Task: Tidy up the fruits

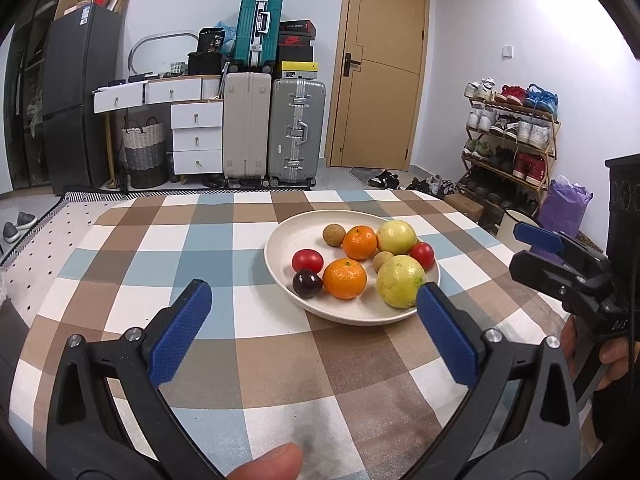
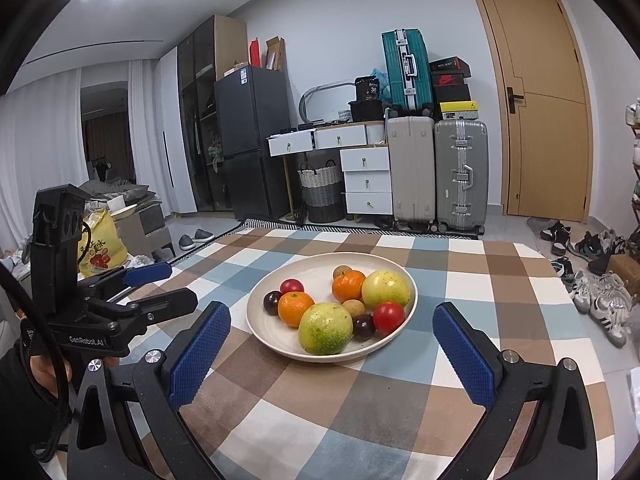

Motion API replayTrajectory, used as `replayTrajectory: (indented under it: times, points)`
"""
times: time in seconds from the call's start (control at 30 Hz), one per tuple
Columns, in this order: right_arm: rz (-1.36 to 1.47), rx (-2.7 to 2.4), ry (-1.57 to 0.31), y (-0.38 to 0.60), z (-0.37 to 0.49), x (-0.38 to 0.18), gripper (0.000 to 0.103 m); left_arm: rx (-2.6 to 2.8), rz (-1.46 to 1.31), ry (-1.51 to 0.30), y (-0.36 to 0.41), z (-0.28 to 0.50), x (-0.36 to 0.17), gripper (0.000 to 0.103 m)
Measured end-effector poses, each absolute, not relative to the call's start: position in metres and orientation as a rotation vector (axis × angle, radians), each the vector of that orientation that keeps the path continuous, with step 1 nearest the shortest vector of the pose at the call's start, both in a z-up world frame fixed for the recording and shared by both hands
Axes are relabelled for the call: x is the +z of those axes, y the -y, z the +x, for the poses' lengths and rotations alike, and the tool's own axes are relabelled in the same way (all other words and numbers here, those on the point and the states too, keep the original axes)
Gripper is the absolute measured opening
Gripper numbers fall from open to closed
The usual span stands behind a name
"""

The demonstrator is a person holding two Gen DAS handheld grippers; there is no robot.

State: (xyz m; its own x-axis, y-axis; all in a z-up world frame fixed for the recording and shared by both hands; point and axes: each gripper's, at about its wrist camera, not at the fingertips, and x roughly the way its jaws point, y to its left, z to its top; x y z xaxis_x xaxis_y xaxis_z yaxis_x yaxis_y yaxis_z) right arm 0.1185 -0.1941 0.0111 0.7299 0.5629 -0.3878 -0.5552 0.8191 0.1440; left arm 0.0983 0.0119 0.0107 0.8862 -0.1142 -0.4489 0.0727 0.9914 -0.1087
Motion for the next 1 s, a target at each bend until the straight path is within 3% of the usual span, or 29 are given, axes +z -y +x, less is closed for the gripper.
replayTrajectory:
  times: [1.0]
  points:
    - [0.004, 0.622, -0.410, 0.1900, 0.1131, 0.0081, 0.103, -0.094, -0.075, -0.474, -0.0097, 0.0986, 0.0075, 0.102]
